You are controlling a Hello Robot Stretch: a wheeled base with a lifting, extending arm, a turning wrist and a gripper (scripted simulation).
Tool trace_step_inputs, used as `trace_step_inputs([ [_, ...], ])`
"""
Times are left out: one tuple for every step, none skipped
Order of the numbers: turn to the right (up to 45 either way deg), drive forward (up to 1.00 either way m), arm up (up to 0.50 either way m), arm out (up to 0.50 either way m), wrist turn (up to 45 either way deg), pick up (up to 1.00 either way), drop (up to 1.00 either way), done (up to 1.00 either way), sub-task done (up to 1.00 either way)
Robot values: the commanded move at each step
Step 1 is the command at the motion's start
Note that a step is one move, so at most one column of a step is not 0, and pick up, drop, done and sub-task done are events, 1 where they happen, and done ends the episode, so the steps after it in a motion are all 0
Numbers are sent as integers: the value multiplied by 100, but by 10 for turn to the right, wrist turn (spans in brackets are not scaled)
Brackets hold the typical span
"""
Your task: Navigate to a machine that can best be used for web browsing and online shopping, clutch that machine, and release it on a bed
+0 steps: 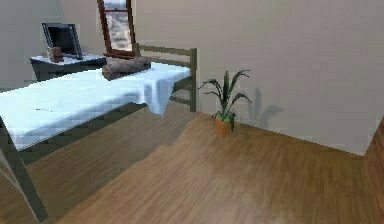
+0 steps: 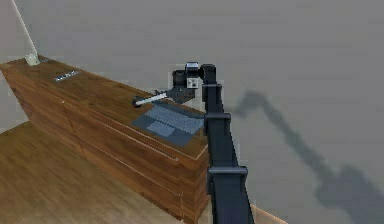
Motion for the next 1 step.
trace_step_inputs([
  [0,0,0,0,420,0,0,0,0],
])
